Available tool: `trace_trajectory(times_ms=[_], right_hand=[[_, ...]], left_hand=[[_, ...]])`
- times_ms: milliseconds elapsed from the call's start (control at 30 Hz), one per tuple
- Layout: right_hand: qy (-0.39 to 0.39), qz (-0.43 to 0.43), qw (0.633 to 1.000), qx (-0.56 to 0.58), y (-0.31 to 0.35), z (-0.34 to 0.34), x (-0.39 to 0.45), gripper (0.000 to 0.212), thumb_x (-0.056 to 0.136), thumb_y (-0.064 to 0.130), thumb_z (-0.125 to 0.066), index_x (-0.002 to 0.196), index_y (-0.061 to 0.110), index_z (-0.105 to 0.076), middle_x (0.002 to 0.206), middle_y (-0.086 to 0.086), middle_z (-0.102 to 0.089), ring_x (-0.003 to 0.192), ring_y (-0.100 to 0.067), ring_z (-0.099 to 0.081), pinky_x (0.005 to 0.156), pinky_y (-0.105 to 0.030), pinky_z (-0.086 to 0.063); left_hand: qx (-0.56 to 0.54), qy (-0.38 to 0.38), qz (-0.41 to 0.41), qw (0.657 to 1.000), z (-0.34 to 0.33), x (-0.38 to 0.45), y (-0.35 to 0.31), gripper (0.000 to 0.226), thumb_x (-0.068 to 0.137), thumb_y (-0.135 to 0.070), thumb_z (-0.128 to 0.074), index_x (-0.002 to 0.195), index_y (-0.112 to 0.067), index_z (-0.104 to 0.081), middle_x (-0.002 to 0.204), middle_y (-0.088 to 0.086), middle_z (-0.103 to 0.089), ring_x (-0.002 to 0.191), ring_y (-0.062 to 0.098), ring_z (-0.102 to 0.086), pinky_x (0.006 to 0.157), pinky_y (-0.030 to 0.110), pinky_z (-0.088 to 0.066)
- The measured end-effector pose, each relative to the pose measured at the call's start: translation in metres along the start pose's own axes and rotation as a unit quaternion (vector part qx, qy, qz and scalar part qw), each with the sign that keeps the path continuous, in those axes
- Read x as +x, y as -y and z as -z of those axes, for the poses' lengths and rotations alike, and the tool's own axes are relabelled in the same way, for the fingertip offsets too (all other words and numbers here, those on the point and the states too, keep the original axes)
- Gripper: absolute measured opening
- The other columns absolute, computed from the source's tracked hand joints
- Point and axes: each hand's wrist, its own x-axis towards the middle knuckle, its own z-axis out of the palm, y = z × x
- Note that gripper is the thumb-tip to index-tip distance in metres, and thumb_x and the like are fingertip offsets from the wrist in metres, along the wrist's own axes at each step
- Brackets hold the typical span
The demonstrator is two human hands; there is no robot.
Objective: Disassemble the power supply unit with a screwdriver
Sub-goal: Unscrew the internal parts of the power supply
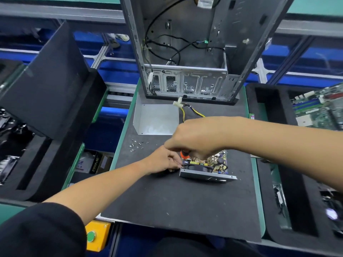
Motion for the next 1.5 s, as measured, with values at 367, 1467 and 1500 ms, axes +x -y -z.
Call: trace_trajectory(times_ms=[367,1467,1500], right_hand=[[0.011,-0.202,0.976,0.082,0.011,0.0,0.008,0.042,0.101,0.038,-0.037,0.074,0.01,-0.052,0.094,-0.017,-0.063,0.072,-0.029,-0.045,0.051,-0.031,-0.028],[-0.043,-0.141,0.972,0.185,0.015,-0.005,-0.013,0.014,0.091,0.024,-0.054,0.09,0.015,-0.064,0.096,0.0,-0.047,0.076,-0.019,-0.051,0.061,-0.028,-0.038],[-0.046,-0.148,0.974,0.167,0.016,-0.006,-0.011,0.023,0.098,0.03,-0.047,0.094,0.013,-0.062,0.097,-0.002,-0.048,0.075,-0.02,-0.05,0.064,-0.031,-0.034]], left_hand=[[-0.085,-0.017,0.03,0.996,0.004,-0.023,-0.034,0.012,0.08,0.0,-0.072,0.081,-0.012,-0.067,0.074,0.006,-0.067,0.063,0.011,-0.06,0.058,0.021,-0.052],[-0.074,-0.03,0.032,0.996,0.0,-0.026,-0.044,0.027,0.081,0.005,-0.067,0.064,-0.015,-0.064,0.06,-0.001,-0.061,0.054,0.011,-0.058,0.056,0.019,-0.048],[-0.078,-0.03,0.031,0.996,-0.001,-0.027,-0.043,0.029,0.081,0.005,-0.066,0.063,-0.017,-0.064,0.061,-0.001,-0.06,0.055,0.011,-0.057,0.057,0.02,-0.048]])
